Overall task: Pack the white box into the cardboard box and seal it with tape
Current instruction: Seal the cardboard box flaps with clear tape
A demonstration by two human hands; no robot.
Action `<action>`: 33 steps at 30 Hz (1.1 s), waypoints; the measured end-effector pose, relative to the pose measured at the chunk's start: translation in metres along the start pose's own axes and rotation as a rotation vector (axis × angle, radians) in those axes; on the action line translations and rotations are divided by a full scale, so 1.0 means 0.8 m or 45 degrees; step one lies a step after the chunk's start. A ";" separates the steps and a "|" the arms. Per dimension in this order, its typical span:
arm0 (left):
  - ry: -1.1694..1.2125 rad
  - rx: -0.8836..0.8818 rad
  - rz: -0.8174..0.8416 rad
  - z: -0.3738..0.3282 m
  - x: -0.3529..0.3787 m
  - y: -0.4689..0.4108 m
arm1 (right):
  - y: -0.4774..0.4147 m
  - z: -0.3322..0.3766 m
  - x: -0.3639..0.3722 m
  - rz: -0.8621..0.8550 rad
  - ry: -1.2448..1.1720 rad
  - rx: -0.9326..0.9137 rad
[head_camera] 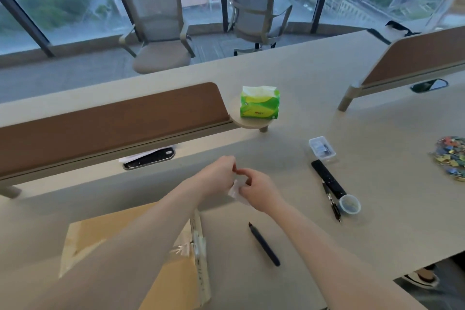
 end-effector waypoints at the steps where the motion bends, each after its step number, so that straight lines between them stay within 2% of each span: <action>1: 0.006 0.036 0.000 -0.001 -0.006 -0.006 | -0.006 0.003 -0.004 0.012 0.002 0.034; 5: -0.010 0.208 0.007 0.003 -0.021 -0.042 | -0.038 0.005 -0.014 0.004 -0.108 0.136; 9: 0.055 0.281 -0.096 0.011 -0.032 -0.081 | -0.069 0.003 -0.024 -0.151 -0.359 0.190; 11: 0.246 0.214 -0.269 0.019 -0.040 -0.098 | -0.087 0.001 -0.028 -0.269 -0.493 0.242; 13: 0.486 0.046 -0.402 0.032 -0.045 -0.116 | -0.106 -0.001 -0.033 -0.396 -0.612 0.304; 16: 0.737 -0.147 -0.333 0.047 -0.039 -0.144 | -0.135 -0.003 -0.040 -0.530 -0.748 0.379; 19: 0.860 -0.170 -0.282 0.047 -0.033 -0.169 | -0.166 -0.002 -0.045 -0.587 -0.808 0.421; 33: 1.164 -0.470 -0.468 0.053 -0.014 -0.251 | -0.246 -0.009 -0.059 -0.723 -0.747 0.603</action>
Point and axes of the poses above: each hand's wrist, its own y-axis away from the middle knuckle, its own x-axis out of the palm, z = x × y, the point moved 3 cm from there along -y, towards the middle knuckle, and after that the axes turned 5 degrees about x, right-handed, at the moved point
